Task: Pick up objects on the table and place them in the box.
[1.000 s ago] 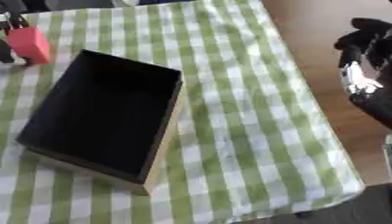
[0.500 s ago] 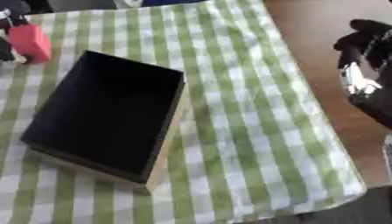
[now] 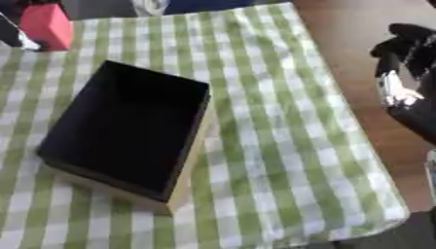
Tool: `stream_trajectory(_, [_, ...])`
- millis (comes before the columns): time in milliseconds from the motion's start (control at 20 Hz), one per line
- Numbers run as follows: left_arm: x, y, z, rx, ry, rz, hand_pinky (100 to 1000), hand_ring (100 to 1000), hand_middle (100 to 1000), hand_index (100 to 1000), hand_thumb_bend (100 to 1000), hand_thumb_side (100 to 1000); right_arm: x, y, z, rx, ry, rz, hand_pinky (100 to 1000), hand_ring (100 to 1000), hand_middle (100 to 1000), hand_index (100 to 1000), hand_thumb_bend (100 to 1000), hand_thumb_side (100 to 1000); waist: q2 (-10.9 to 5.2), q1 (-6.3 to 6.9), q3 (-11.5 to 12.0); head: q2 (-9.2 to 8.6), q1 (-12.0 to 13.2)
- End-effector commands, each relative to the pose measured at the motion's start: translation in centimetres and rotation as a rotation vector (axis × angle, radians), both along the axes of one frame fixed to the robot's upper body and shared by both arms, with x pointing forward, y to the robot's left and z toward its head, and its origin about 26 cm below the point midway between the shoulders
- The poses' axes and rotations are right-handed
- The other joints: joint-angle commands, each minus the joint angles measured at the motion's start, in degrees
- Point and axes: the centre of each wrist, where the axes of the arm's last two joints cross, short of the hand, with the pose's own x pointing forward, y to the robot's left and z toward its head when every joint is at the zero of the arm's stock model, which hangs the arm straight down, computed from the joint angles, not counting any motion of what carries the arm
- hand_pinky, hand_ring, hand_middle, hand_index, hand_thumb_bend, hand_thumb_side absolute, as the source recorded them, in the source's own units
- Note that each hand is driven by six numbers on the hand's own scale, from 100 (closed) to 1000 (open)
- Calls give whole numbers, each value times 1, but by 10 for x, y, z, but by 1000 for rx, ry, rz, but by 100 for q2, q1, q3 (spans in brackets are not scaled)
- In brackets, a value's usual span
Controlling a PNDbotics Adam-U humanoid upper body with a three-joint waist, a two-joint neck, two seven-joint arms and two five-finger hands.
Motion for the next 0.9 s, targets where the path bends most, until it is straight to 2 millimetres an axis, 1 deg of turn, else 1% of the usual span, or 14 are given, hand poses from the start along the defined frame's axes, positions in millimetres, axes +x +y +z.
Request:
stream_trajectory(50, [-8,-18,28,48,-49,-112,777,609,477,713,424,118,0,-3,7,-23,-17,6,840,703,627,821,100,348,-146,-22,-6,17,-3])
stream_trajectory(150, [-10,-34,31,69,-44,-193,777,612,479,714,424,120,0,-3,7,-22,-16,8,840,703,627,821,100,349,-156,-23,-19,17,4])
stream_trajectory(300, [-19,-62,39,114,-49,-333,777,612,479,714,421,122,0,-2,6,-22,-13,10,840,703,627,821,100,352,-164,-16,-39,24,9])
stream_trajectory(350, [-22,-68,41,120,-48,-366,778,614,480,716,421,121,0,-2,6,-22,-13,11,841,703,627,821,100,354,-165,-13,-41,27,11])
stream_trajectory(400, [-26,-78,44,136,-53,-417,778,615,480,716,420,122,0,-2,6,-22,-13,12,841,703,627,821,100,354,-167,-7,-44,30,13])
stream_trajectory(550, [-39,-101,51,171,-57,-529,779,618,482,718,416,121,0,-2,6,-23,-12,14,841,703,627,821,100,357,-171,5,-51,35,13])
stream_trajectory(700, [-49,-117,52,199,-43,-601,779,620,484,720,414,120,0,-2,6,-22,-11,15,841,704,627,822,100,359,-176,12,-62,35,11])
stream_trajectory(900, [-50,-136,40,244,18,-663,777,622,487,722,416,118,0,-1,6,-19,-9,19,842,704,627,822,100,363,-177,3,-86,21,0])
